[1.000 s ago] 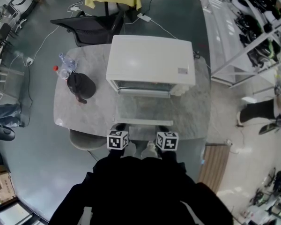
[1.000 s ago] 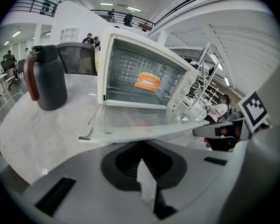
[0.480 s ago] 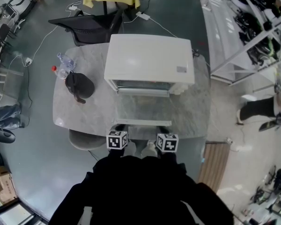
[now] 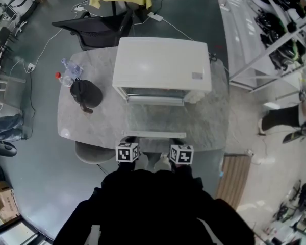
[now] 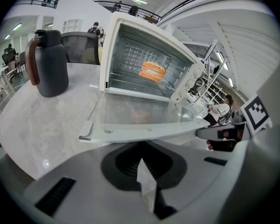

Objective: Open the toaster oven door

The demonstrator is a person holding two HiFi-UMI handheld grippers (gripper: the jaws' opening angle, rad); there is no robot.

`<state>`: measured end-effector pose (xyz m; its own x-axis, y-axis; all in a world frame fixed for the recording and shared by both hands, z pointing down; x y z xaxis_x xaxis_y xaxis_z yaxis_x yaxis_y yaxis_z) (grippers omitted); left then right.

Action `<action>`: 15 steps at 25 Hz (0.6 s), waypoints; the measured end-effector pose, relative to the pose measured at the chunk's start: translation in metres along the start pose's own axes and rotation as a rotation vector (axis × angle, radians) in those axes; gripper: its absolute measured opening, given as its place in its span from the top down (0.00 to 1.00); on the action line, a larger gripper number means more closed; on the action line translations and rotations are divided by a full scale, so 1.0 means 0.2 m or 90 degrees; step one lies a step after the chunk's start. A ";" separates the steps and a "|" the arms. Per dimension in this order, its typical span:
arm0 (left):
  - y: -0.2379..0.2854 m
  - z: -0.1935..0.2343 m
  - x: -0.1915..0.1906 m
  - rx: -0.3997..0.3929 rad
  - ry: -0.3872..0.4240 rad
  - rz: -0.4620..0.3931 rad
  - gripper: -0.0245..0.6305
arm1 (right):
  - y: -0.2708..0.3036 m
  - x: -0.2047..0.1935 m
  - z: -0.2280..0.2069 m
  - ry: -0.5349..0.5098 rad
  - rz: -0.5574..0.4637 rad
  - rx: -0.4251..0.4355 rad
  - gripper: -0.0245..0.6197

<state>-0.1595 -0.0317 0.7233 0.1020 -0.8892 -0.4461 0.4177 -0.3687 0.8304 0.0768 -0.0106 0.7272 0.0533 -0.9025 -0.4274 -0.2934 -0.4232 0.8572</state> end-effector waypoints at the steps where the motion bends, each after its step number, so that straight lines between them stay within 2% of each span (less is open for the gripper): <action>1: 0.00 0.00 -0.01 -0.001 -0.001 0.001 0.96 | 0.00 0.00 0.00 -0.001 0.002 0.000 0.96; 15: 0.03 0.00 -0.02 -0.006 -0.014 0.053 0.96 | 0.07 -0.04 -0.02 0.011 0.024 0.000 0.96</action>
<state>-0.1583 -0.0309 0.7298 0.1168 -0.9225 -0.3678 0.4170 -0.2906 0.8612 0.0756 -0.0105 0.7442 0.0591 -0.9193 -0.3890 -0.2954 -0.3883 0.8729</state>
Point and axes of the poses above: the fingertips, and each gripper's own axes: y forward along the fingers, z to its left, x out of its top, the point moved 6 cm from there along -y, backward along the fingers, and after that the axes turned 3 degrees about z, right-handed, at the moved point
